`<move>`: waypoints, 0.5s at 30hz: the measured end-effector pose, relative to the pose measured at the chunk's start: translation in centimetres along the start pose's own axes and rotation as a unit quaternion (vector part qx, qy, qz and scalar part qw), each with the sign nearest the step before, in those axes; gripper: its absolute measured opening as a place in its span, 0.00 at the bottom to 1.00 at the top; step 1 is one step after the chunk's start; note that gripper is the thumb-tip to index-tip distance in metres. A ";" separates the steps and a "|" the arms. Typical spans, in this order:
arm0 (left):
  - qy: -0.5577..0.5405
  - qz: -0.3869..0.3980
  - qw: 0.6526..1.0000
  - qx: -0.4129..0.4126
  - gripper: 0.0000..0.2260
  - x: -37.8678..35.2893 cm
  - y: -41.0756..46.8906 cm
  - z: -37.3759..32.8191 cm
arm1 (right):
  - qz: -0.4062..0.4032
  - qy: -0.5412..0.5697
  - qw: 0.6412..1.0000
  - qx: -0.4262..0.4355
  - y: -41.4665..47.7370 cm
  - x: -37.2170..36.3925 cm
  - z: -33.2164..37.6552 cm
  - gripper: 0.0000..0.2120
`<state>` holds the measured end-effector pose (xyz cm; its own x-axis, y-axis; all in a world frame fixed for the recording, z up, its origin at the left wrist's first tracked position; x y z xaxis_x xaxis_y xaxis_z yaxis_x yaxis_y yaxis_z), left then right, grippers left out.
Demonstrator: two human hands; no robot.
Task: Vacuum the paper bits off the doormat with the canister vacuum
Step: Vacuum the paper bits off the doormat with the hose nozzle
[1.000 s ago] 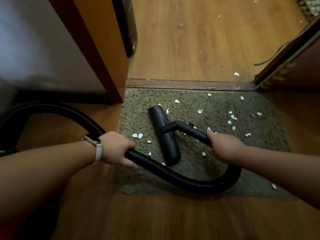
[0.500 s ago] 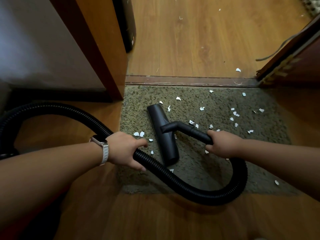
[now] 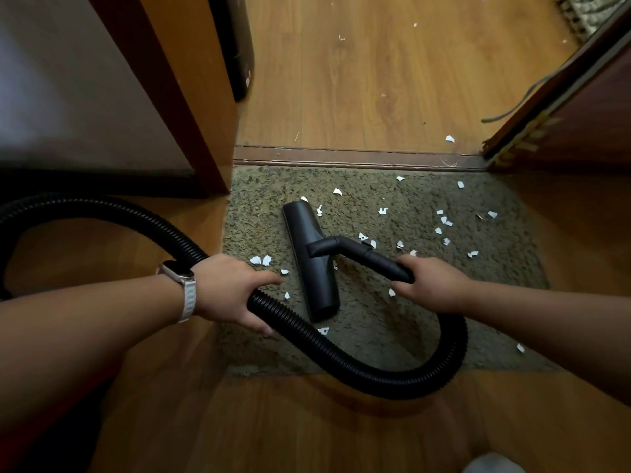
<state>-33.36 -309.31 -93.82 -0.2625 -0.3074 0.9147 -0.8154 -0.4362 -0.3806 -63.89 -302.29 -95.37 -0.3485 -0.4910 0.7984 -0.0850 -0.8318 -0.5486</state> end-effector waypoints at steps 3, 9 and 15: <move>0.013 -0.015 1.000 0.000 0.45 0.4 -0.3 -0.3 | -0.019 -0.001 1.000 0.002 -0.2 0.3 0.0 0.11; 0.021 -0.005 1.000 -0.005 0.41 1.0 -1.1 -0.8 | -0.038 0.009 0.999 0.027 0.0 1.5 1.3 0.07; 0.028 -0.017 0.999 -0.004 0.45 1.4 -2.3 -0.9 | -0.023 -0.024 0.997 0.075 0.7 1.8 2.7 0.09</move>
<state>-32.31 -307.93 -91.50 -0.2631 -0.2454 0.9330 -0.8283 -0.4385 -0.3489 -62.05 -304.46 -93.65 -0.3016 -0.4611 0.8345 0.0429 -0.8810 -0.4712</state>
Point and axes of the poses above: each hand's wrist, its own y-axis towards the middle knuckle, its own x-axis out of the back of the hand, z = x × y, the point moved 6 cm from there along y, towards the middle knuckle
